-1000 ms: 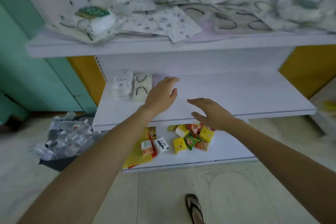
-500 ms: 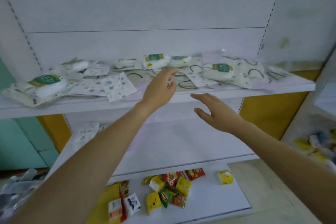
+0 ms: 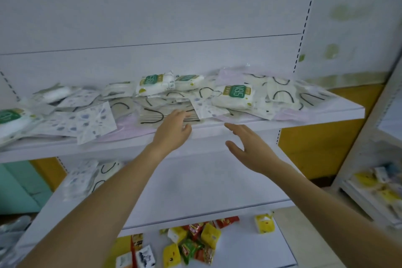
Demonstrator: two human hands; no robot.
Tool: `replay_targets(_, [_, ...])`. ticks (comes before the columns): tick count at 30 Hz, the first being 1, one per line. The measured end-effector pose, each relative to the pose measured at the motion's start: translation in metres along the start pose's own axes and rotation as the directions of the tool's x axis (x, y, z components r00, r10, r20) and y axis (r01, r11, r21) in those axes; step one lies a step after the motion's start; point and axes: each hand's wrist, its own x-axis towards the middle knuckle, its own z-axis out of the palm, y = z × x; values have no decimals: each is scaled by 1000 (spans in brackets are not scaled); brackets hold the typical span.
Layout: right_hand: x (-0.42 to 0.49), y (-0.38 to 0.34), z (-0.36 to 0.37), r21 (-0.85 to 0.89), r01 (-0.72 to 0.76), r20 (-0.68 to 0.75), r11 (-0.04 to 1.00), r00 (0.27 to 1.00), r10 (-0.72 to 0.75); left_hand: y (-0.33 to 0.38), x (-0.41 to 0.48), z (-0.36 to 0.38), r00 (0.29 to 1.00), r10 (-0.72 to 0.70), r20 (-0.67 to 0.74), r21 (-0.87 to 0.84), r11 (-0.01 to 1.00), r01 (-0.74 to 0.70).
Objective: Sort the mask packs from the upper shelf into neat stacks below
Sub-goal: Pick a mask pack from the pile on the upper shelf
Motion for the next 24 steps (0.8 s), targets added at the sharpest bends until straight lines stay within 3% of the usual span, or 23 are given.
replay_targets(10, [31, 23, -23, -2, -18, -183, 1000, 983, 17, 35, 52, 22, 979, 202, -38, -127, 970, -205])
replay_targets(18, [57, 85, -73, 31, -172, -363, 985, 916, 172, 86, 97, 51, 953, 304, -3, -234, 926, -296])
replay_targets(24, [99, 169, -108, -67, -430, -243, 901, 882, 403, 134, 154, 80, 960, 274, 63, -260, 933, -249])
